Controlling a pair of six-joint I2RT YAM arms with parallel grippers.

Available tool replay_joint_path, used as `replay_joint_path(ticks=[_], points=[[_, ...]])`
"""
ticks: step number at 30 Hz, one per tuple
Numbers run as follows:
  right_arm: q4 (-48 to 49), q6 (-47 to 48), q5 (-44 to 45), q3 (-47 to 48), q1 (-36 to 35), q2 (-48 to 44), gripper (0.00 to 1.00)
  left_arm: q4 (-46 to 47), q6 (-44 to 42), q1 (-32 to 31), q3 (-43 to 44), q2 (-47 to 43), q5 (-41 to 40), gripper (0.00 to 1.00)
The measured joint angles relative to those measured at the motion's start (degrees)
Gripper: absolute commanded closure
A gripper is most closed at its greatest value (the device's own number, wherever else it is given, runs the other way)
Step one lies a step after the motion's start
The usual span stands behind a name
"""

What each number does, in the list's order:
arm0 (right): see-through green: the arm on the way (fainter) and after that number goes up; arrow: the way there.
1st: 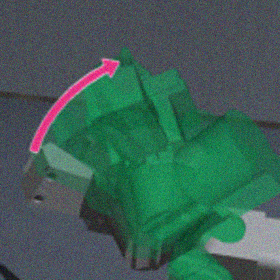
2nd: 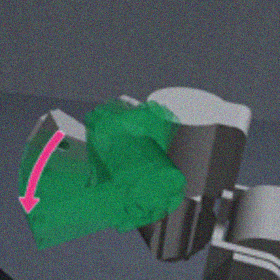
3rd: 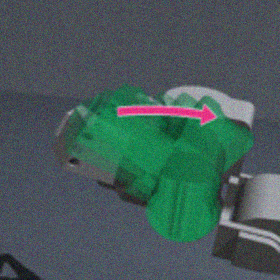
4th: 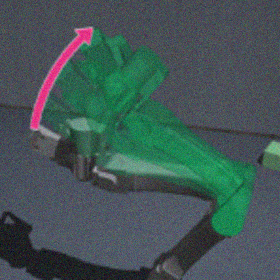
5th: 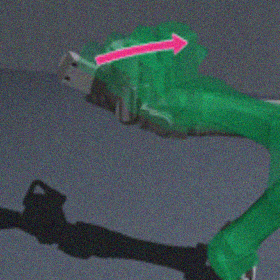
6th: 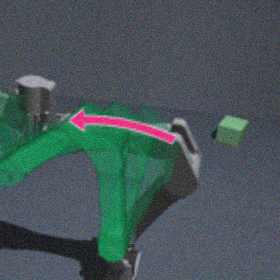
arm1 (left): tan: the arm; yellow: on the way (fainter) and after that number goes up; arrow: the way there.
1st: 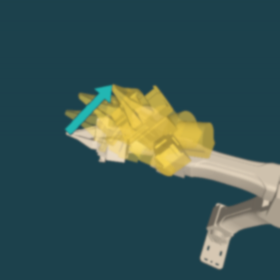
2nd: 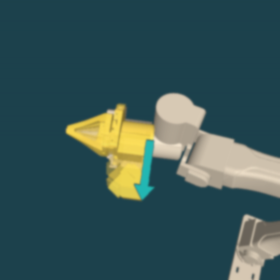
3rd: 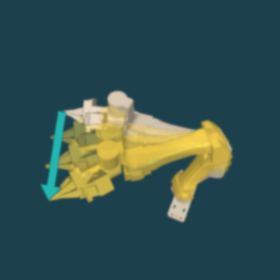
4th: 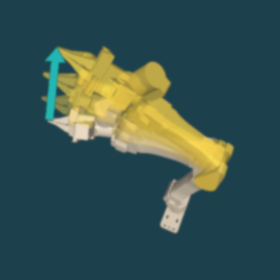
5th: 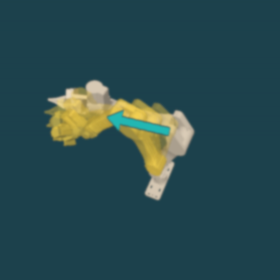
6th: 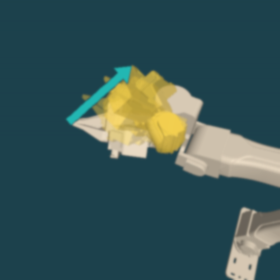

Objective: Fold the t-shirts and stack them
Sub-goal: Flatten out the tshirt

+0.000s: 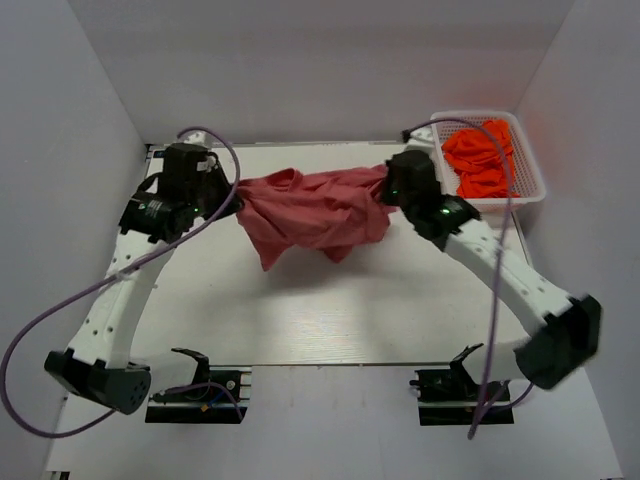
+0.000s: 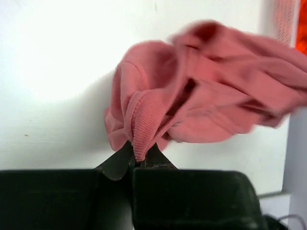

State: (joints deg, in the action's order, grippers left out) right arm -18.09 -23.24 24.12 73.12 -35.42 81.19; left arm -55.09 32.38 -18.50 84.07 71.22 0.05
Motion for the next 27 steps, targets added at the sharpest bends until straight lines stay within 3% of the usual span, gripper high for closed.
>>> replay_joint_path(ticks=[6,9,15,27], points=[[-2.4,6.6,11.1,1.1,2.8,-21.2,1.00,-3.3,2.4,0.0,14.3,-5.4,-9.5,1.00],[-4.1,10.0,12.4,5.2,2.7,-27.6,1.00,-3.6,3.3,0.0,19.3,-7.9,-12.3,1.00],[-9.6,12.9,8.2,17.7,2.3,-32.0,1.00,-3.2,3.7,-0.2,21.7,-12.7,-8.8,1.00],[-15.6,13.0,-0.6,17.8,2.4,-36.9,1.00,-2.7,5.2,-0.2,20.6,-16.2,-4.4,1.00]])
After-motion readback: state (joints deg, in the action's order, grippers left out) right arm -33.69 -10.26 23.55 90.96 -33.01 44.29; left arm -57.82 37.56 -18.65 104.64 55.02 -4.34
